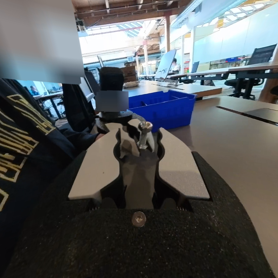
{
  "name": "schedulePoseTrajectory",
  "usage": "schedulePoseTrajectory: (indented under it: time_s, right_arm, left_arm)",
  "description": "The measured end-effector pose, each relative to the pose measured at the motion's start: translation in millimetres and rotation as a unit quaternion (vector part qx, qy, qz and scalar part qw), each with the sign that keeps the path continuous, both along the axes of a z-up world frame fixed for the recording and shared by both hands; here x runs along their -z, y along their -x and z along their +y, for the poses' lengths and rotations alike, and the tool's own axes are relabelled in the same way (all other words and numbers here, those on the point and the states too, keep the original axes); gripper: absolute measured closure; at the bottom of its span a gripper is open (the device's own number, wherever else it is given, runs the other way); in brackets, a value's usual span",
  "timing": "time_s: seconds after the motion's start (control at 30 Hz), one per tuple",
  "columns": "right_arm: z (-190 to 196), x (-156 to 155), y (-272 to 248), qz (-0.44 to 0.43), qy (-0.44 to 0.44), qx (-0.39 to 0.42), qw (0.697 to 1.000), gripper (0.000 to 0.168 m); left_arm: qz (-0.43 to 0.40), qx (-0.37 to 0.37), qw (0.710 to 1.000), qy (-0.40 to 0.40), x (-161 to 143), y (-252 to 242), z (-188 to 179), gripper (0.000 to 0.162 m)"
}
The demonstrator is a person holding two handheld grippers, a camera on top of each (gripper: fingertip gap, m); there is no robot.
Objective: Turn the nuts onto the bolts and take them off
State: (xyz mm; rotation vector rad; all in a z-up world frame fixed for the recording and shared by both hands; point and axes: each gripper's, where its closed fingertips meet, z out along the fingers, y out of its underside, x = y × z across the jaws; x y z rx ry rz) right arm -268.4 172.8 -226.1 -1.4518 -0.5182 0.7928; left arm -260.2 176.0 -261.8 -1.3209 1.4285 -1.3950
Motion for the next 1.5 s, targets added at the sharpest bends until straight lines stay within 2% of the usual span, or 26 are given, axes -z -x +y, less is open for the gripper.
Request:
schedulePoseTrajectory:
  time_s: [0.1, 0.37, 0.5, 0.77, 0.9, 1.03, 1.17, 1.33, 1.5]
  right_arm:
    - [4, -2, 7, -0.001, 0.001, -0.013, 1.000, 0.114]
    - [-1, 4, 31, -0.013, 0.007, -0.068, 0.998, 0.114]
    - [-6, 3, 29, -0.015, 0.002, -0.076, 0.997, 0.120]
    - [-10, 8, 10, -0.013, 0.007, -0.051, 0.999, 0.120]
    - [-15, 9, 3, -0.008, 0.007, -0.057, 0.998, 0.127]
    - [-9, 7, -2, 0.010, 0.011, -0.038, 0.999, 0.119]
    - [-5, 5, 12, 0.008, 0.006, -0.052, 0.999, 0.112]
    - [-9, 8, 27, -0.011, 0.001, -0.080, 0.997, 0.113]
    - [-14, 9, 23, -0.011, 0.003, -0.086, 0.996, 0.119]
  left_arm:
    - [0.001, 0.026, 1.000, -0.011, 0, -2, -11, 0.144]
    - [0.012, 0.074, 0.997, -0.030, 5, -3, -32, 0.144]
    - [0.015, 0.061, 0.998, -0.026, 6, -4, -27, 0.144]
    - [0.011, 0.028, 0.999, -0.013, 6, -2, -12, 0.144]
    - [0.015, 0.023, 1.000, -0.012, 8, -1, -9, 0.144]
    - [0.014, 0.036, 0.999, -0.008, 8, -1, -13, 0.144]
    - [0.022, 0.061, 0.998, -0.013, 11, -3, -24, 0.144]
    - [0.035, 0.081, 0.996, -0.029, 17, -5, -34, 0.144]
    - [0.025, 0.073, 0.997, -0.021, 13, -3, -30, 0.144]
